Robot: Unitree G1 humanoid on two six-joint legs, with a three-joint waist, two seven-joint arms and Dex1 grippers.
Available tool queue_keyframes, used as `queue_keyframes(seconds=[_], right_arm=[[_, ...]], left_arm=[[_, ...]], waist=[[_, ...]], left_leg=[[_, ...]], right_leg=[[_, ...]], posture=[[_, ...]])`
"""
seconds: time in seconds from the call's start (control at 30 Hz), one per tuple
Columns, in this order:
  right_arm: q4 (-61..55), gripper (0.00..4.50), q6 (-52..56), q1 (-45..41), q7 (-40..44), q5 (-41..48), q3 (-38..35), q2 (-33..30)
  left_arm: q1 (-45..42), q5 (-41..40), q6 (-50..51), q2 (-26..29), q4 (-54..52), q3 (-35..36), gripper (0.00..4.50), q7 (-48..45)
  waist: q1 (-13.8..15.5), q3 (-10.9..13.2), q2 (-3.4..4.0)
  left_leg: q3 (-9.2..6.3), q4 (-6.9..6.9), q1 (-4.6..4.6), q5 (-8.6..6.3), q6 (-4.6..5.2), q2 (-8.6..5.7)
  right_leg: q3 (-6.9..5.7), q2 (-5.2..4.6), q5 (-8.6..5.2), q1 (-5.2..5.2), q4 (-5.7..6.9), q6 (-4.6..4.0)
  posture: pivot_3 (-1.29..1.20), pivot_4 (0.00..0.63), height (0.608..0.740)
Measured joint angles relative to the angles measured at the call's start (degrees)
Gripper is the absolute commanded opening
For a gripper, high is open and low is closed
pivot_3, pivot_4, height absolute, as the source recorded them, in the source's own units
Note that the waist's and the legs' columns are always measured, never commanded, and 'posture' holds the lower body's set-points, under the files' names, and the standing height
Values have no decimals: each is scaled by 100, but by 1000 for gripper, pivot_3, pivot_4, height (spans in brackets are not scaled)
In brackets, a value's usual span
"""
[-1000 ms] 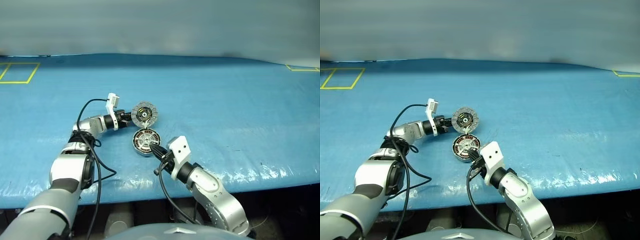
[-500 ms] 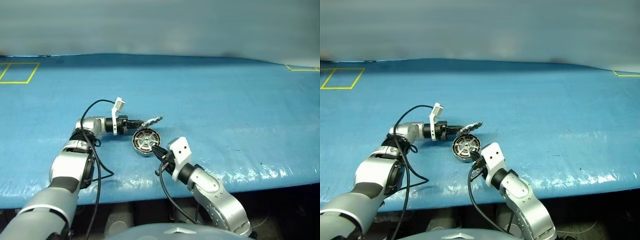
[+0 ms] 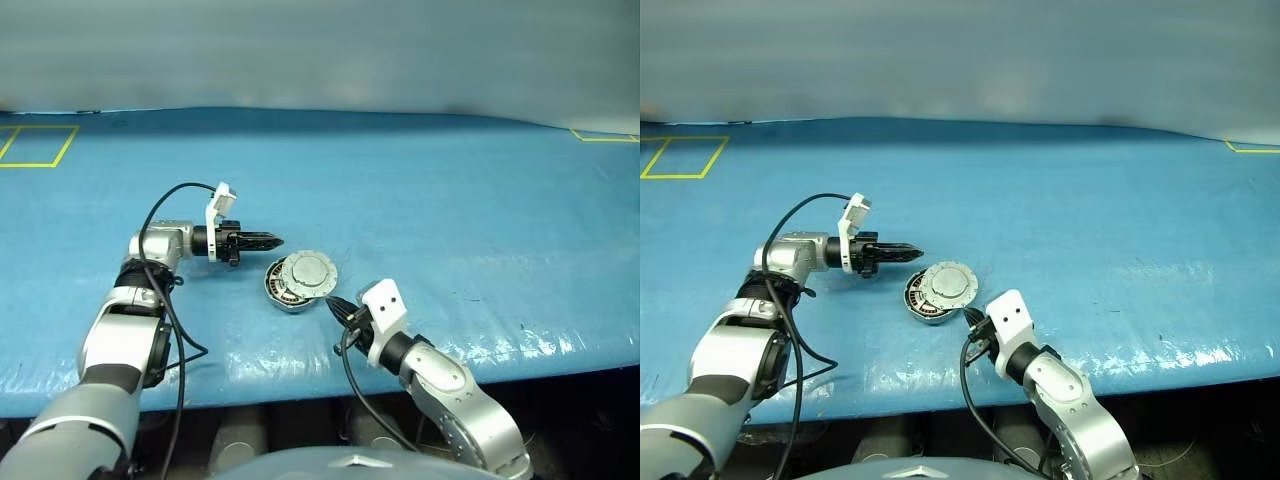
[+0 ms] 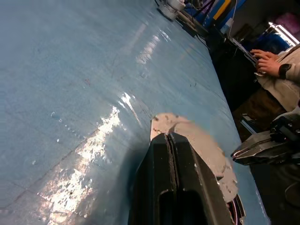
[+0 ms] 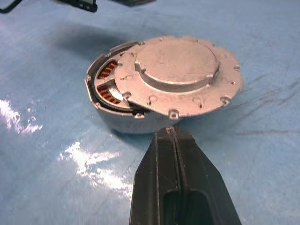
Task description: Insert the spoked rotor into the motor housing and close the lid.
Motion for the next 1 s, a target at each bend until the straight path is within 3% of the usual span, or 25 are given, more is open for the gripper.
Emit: queue_keyframes(seconds=[0.17, 0.4, 0.8, 1.0], right_arm=[[-107, 13, 119, 76, 338, 375, -206, -308], [14, 13, 101, -248, 666, 629, -615, -615], [508, 13, -45, -1048, 1231, 619, -694, -1145], [1010, 13, -368, -1625, 1517, 453, -663, -1315]], left_arm=[[985, -255, 80, 203, -1783, 58, 0, 338], [2305, -544, -531, -11, -4120, 495, 0, 1761], [4390, 367, -1949, -970, -5581, 421, 0, 4557], [5018, 429, -1974, -1114, -5943, 126, 0, 5091]], waist=[[15, 0, 0], [69, 0, 0], [89, -1, 0], [79, 0, 0]], left_leg=[[-6, 3, 4, 0, 0, 3], [7, 11, 24, 1, 4, 2], [14, 9, 27, 1, 4, -3], [17, 10, 32, 1, 6, -3]], right_leg=[[4, -5, -4, 3, 0, 5], [8, -18, -5, 17, 0, 20], [14, -18, 0, 19, -2, 17], [13, -17, -2, 19, -1, 21]], posture=[[0, 150, 740], [0, 150, 740], [0, 150, 740], [0, 150, 740]])
